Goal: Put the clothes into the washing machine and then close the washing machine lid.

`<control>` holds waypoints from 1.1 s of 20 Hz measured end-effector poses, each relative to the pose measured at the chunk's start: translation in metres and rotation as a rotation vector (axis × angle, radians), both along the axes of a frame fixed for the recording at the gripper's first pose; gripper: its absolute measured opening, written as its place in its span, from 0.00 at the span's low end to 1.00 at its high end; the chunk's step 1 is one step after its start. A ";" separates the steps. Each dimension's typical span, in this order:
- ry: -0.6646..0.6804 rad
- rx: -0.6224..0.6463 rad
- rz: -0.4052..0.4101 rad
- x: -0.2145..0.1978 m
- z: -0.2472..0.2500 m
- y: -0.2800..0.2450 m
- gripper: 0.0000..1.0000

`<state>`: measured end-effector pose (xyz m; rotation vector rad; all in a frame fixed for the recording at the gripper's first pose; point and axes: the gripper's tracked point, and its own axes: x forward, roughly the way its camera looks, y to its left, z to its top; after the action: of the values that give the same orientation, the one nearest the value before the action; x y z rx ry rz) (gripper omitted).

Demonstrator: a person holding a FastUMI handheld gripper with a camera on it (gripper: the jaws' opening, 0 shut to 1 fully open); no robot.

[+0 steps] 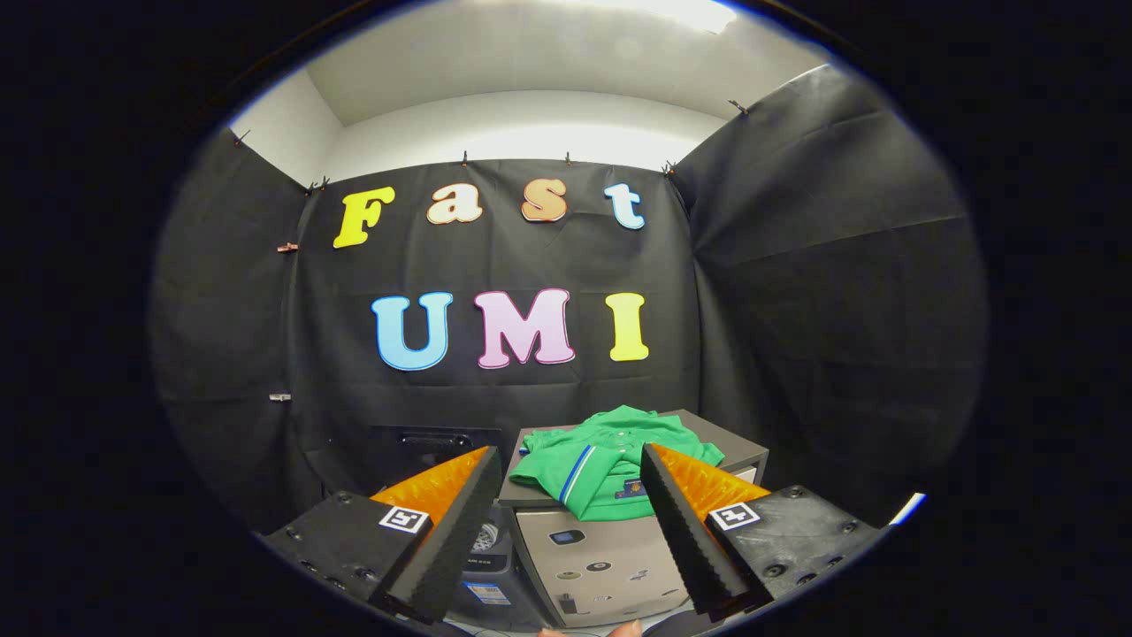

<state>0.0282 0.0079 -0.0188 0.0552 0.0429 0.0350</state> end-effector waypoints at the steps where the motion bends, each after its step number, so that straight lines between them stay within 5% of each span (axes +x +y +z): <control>1: -0.003 -0.002 -0.002 0.007 0.002 -0.002 0.99; 12: 0.139 -0.074 0.071 0.118 0.007 0.021 0.98; 18: 0.423 -0.089 0.061 0.212 -0.051 0.021 0.99; 22: 0.608 -0.158 -0.027 0.263 -0.108 -0.025 0.99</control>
<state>0.2907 -0.0169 -0.1265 -0.0935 0.6522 -0.0130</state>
